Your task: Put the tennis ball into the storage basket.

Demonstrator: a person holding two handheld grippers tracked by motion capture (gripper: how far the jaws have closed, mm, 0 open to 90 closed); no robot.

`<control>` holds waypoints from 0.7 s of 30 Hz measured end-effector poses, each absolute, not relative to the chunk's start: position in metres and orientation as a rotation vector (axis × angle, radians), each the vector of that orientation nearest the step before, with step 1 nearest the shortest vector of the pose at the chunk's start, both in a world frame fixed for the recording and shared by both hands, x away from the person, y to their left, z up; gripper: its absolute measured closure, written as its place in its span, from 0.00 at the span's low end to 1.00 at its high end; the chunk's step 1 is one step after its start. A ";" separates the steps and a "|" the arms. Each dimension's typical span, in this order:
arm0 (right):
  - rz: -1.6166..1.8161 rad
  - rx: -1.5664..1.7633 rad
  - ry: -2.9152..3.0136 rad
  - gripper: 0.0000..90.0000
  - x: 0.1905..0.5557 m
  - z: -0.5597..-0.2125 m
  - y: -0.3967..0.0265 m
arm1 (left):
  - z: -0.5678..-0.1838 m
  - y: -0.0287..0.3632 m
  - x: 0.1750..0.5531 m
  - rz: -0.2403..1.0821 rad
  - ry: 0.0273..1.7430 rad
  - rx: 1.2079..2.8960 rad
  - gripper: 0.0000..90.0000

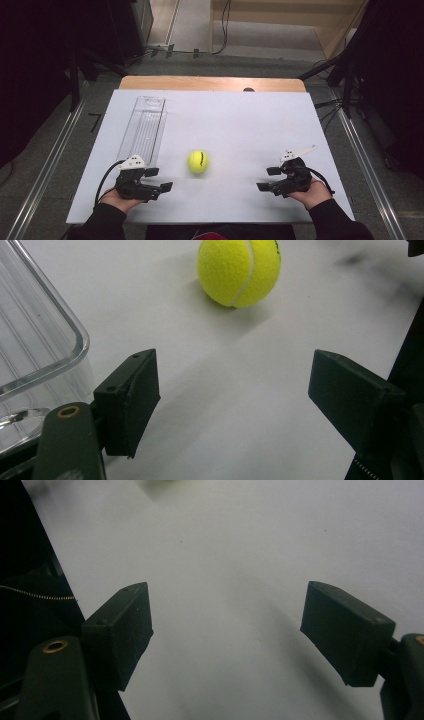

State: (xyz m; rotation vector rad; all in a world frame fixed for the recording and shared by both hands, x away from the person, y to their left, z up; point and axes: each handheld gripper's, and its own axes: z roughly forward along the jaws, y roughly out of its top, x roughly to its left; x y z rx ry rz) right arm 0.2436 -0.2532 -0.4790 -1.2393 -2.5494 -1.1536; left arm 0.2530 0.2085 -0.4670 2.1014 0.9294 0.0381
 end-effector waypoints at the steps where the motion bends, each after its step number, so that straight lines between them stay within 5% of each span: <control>1: -1.153 -1.237 -2.550 0.21 0.244 -0.479 -0.253 | -0.467 0.208 0.253 0.041 0.929 2.102 0.23; 21: -1.132 -1.281 -2.575 0.21 0.244 -0.481 -0.253 | -0.466 0.211 0.252 0.041 0.930 2.094 0.23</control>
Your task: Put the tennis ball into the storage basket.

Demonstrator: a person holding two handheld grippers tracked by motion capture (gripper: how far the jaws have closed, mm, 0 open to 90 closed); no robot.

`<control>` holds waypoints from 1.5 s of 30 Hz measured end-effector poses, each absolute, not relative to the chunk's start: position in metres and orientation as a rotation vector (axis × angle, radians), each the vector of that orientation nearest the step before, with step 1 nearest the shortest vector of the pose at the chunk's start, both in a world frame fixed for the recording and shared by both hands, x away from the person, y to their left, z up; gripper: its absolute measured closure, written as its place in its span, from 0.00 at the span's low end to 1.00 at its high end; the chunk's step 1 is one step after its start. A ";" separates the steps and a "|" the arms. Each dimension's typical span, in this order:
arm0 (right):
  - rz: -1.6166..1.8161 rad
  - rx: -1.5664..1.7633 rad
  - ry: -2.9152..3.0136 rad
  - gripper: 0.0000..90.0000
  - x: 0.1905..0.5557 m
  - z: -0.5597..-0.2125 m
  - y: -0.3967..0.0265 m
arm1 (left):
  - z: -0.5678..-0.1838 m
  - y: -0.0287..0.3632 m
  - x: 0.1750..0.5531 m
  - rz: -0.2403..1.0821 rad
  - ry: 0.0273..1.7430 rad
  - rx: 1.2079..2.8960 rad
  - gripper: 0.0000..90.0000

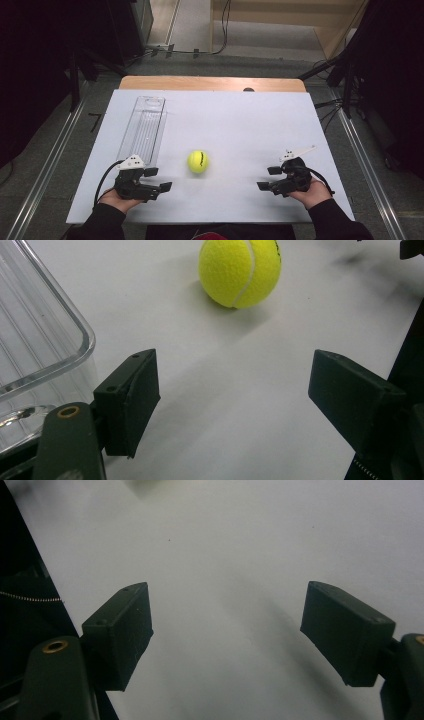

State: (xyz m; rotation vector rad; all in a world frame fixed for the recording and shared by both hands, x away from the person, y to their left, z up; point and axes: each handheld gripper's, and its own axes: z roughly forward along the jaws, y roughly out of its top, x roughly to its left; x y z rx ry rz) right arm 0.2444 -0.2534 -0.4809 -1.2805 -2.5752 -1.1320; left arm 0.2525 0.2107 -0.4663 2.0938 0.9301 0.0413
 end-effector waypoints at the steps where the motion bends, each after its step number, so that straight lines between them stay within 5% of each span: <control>1: -1.132 -1.281 -2.576 0.21 0.244 -0.481 -0.253 | -0.466 0.211 0.252 0.042 0.930 2.095 0.23; 45: -1.134 -1.301 -2.595 0.21 0.244 -0.482 -0.253 | -0.450 0.182 0.259 -0.021 0.916 2.088 0.23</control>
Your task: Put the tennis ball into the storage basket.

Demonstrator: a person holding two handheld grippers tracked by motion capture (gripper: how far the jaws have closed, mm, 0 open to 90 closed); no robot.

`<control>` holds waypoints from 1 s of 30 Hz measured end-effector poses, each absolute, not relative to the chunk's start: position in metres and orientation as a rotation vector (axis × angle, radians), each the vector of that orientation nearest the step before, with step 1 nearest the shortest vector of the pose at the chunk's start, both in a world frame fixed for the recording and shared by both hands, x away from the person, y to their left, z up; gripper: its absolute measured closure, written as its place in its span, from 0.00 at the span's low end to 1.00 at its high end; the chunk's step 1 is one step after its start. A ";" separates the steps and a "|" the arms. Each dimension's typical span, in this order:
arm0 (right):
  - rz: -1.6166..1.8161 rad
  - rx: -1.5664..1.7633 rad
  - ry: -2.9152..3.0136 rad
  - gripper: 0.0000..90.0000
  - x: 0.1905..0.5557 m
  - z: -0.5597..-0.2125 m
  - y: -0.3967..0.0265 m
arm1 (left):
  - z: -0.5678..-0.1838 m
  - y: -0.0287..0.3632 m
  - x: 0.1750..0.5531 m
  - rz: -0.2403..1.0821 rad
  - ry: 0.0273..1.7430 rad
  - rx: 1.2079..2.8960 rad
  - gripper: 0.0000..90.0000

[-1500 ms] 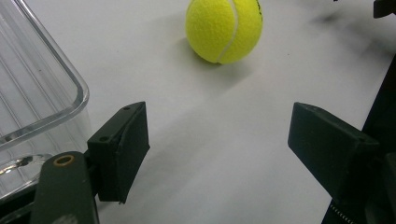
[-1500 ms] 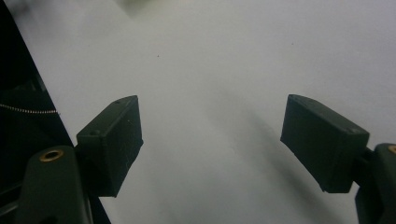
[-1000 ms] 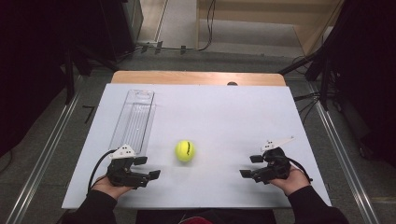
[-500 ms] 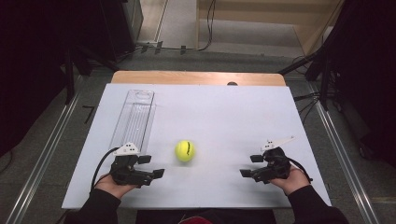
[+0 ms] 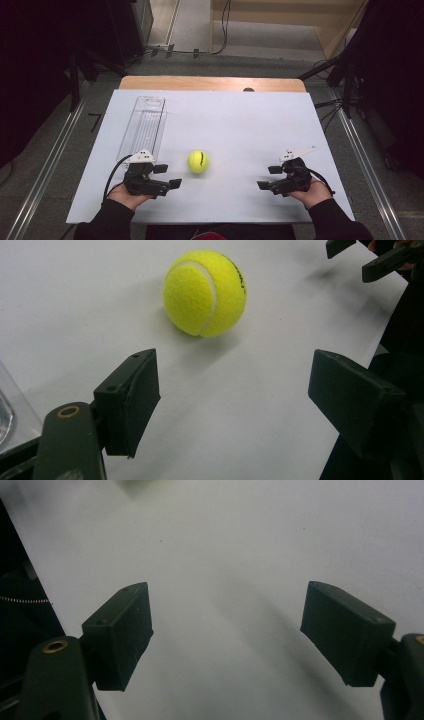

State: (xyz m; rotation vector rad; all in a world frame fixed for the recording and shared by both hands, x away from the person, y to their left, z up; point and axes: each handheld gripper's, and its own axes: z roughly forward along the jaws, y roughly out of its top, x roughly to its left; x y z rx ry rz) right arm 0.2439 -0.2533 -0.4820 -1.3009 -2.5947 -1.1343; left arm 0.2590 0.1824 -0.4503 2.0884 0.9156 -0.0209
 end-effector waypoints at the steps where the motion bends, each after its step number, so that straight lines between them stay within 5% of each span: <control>1: -1.134 -1.301 -2.596 0.21 0.244 -0.482 -0.253 | -0.450 0.182 0.260 -0.020 0.915 2.091 0.23; 30: -1.143 -1.309 -2.589 0.21 0.245 -0.482 -0.254 | -0.437 0.160 0.277 0.006 0.883 2.093 0.23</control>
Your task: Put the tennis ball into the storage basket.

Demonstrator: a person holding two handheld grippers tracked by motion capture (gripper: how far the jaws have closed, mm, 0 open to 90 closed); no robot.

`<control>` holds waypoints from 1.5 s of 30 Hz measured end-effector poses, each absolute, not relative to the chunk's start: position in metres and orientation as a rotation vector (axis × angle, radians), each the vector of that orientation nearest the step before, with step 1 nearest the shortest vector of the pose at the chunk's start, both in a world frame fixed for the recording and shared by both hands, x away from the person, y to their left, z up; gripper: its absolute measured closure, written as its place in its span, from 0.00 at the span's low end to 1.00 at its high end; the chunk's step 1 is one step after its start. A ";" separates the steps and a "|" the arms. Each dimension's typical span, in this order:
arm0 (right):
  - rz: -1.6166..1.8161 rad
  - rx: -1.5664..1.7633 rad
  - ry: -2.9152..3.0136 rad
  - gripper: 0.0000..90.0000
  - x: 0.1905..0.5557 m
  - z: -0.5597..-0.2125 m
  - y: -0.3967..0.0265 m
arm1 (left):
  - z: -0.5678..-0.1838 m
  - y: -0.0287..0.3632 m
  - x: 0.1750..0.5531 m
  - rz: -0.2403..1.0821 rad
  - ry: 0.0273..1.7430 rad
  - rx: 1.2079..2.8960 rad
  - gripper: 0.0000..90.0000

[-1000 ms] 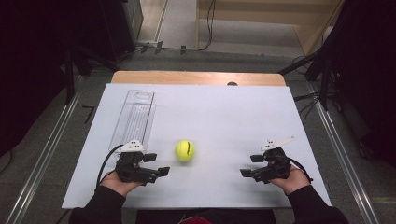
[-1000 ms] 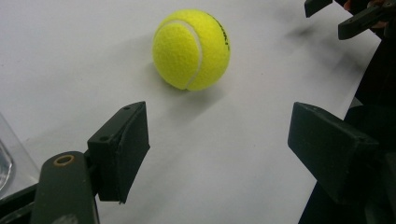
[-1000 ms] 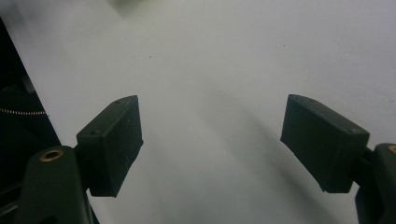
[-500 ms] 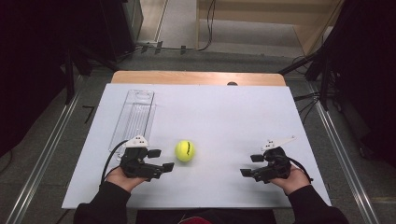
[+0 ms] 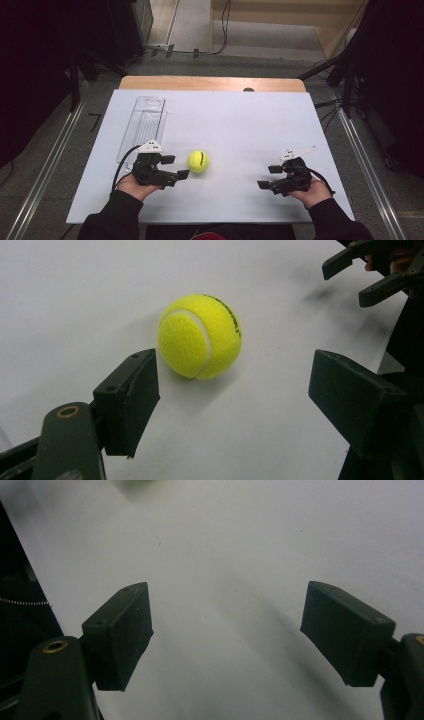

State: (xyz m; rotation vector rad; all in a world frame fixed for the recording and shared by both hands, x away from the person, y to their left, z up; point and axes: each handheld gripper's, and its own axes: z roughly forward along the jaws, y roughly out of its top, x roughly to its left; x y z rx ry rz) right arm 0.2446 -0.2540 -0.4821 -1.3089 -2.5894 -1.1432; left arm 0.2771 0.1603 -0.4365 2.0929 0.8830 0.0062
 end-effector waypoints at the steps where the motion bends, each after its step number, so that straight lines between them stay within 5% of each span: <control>1: -1.143 -1.308 -2.590 0.21 0.245 -0.482 -0.254 | -0.436 0.159 0.278 0.005 0.881 2.096 0.23; 21: -1.141 -1.308 -2.596 0.21 0.244 -0.482 -0.254 | -0.424 0.134 0.299 -0.013 0.815 2.129 0.15; 23: -1.142 -1.308 -2.595 0.21 0.244 -0.482 -0.254 | -0.424 0.132 0.300 -0.023 0.813 2.125 0.11; 24: -1.143 -1.309 -2.595 0.21 0.244 -0.482 -0.254 | -0.424 0.129 0.303 -0.051 0.821 2.116 0.00; 45: -1.149 -1.306 -2.592 0.21 0.244 -0.482 -0.255 | -0.424 0.104 0.325 0.023 0.844 2.141 0.00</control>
